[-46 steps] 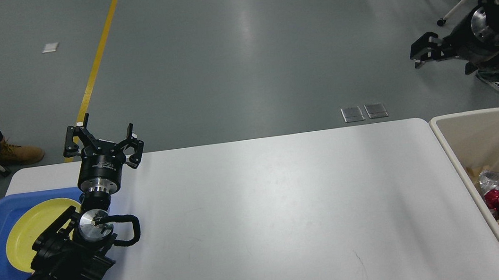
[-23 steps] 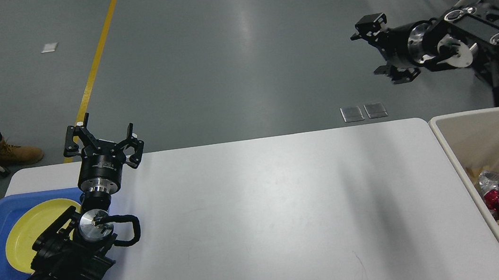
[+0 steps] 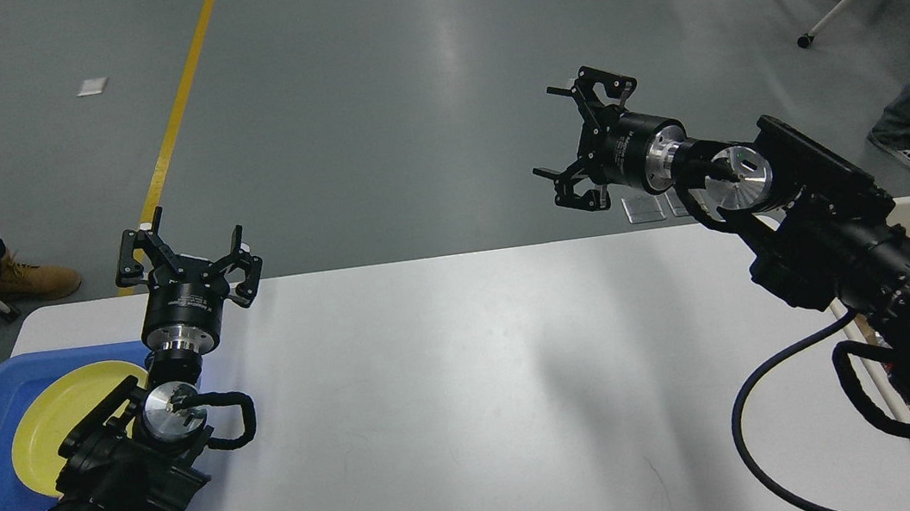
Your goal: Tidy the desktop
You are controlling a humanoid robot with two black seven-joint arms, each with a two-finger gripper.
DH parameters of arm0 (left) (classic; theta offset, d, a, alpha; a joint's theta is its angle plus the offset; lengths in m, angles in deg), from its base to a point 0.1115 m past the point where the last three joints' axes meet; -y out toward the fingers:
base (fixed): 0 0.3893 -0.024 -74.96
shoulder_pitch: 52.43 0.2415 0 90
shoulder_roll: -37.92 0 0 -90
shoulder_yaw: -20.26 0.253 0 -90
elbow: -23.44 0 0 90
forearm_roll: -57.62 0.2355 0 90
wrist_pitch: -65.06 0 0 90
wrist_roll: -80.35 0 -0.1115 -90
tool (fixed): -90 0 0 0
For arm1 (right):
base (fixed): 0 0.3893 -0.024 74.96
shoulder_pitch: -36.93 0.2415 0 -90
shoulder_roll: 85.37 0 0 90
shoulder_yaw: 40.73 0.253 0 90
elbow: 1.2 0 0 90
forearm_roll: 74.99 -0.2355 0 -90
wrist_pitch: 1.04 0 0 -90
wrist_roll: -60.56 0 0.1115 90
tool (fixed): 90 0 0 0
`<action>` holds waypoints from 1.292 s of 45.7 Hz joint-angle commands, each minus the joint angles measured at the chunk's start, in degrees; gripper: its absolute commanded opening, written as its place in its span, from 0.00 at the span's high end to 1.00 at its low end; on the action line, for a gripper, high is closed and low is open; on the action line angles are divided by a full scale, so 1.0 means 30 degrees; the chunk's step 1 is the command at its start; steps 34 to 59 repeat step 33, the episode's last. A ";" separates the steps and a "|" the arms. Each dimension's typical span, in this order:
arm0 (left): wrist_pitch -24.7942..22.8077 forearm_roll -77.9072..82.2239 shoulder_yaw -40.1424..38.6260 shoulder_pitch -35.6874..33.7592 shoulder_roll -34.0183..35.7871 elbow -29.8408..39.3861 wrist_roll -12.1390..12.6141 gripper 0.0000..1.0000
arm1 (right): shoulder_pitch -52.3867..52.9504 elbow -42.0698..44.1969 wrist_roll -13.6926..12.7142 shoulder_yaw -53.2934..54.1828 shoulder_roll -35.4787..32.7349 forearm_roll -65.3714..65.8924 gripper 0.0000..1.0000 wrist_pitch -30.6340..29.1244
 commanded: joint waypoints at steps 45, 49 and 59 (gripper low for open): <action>0.0000 0.0001 -0.0009 0.0000 0.0000 0.0000 0.0000 0.04 | -0.2720 0.0133 0.6097 0.2171 0.1530 -0.0038 0.00 0.0864; 0.0000 0.0001 -0.0009 0.0000 0.0000 0.0000 0.0000 0.04 | -0.2720 0.0133 0.6097 0.2171 0.1530 -0.0038 0.00 0.0864; 0.0000 0.0001 -0.0009 0.0000 0.0000 0.0000 0.0000 0.04 | -0.2720 0.0133 0.6097 0.2171 0.1530 -0.0038 0.00 0.0864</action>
